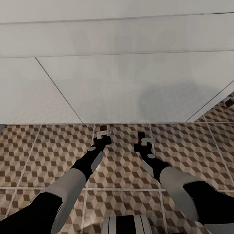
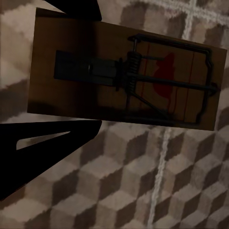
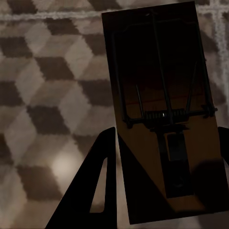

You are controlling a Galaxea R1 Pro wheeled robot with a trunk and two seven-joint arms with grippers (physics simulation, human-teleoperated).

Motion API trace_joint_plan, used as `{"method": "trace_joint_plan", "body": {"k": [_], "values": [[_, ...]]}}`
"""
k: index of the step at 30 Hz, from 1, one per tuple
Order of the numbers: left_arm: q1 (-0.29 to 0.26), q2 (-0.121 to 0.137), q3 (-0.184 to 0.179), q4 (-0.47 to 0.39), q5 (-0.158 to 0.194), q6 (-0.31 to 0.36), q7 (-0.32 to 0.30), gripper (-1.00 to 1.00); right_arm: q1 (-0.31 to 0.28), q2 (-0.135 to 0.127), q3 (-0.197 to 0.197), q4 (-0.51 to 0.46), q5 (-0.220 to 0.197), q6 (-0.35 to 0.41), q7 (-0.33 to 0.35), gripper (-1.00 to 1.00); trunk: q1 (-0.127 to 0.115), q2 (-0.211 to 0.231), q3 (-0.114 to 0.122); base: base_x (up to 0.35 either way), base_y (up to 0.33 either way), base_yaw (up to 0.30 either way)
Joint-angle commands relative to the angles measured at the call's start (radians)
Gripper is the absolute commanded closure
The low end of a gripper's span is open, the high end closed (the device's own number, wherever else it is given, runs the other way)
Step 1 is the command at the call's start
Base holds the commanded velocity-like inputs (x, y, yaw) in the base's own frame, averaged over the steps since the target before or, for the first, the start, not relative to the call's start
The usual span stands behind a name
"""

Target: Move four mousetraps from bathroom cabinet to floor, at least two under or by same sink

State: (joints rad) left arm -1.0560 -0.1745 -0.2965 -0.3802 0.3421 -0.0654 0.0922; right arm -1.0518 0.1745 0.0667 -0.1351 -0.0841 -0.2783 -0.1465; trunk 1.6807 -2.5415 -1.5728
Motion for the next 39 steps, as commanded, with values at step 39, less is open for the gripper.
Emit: {"method": "trace_joint_plan", "body": {"k": [39], "values": [[-0.001,0.000,-0.007,0.024,0.005,-0.016,0.011,1.00,-0.001,0.000,0.008,-0.096,-0.011,-0.004,-0.001,1.00,0.000,0.000,-0.001,0.000,0.000,0.000]]}}
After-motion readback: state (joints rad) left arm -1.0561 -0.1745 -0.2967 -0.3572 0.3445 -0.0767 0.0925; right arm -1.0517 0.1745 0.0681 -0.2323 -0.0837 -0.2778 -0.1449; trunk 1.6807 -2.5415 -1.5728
